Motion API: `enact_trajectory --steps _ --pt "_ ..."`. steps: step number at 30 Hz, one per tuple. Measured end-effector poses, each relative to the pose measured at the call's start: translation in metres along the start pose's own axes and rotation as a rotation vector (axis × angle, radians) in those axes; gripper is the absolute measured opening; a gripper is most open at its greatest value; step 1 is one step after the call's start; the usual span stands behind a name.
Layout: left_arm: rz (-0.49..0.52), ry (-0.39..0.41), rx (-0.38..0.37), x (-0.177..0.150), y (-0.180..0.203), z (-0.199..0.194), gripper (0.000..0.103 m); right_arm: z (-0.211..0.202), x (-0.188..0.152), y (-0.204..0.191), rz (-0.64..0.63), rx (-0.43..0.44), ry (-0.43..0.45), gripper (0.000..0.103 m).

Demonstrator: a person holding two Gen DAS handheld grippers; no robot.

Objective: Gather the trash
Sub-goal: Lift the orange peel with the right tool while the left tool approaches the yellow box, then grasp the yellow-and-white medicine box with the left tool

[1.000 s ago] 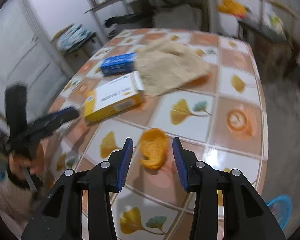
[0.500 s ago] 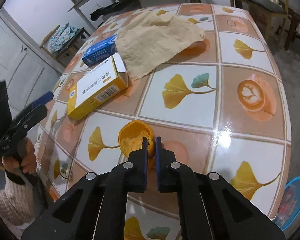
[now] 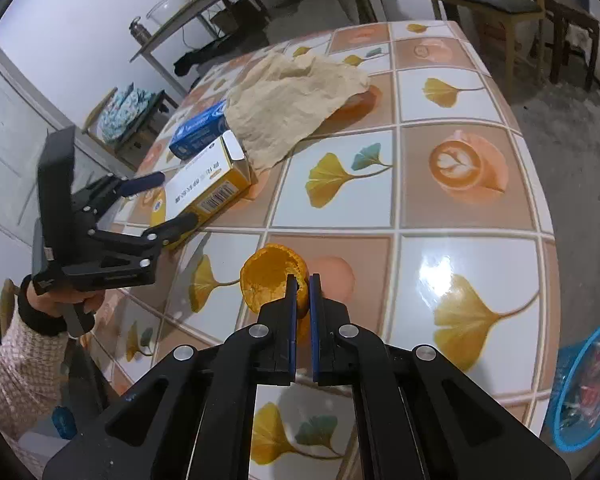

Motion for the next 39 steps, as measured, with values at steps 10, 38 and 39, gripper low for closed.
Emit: enact_trajectory --steps 10,38,39 --pt "-0.024 -0.017 0.021 -0.007 0.005 -0.02 0.044 -0.017 -0.014 0.005 0.062 0.044 0.047 0.004" --pt "0.169 -0.241 -0.21 0.015 0.013 0.028 0.086 -0.027 -0.03 0.008 0.118 0.121 0.069 0.004" --pt "0.164 -0.244 -0.207 0.014 0.014 0.028 0.083 -0.027 -0.03 0.008 0.119 0.123 0.069 0.004"
Point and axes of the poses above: each gripper's, at about its wrist camera, not at the fingertips, and z roughly the way its jaws point, y to its right, x to its top, the point moved 7 cm from there along z, roughly the way its jaws point, and after that the axes turned 5 degrees about x, right-handed, at the moved point
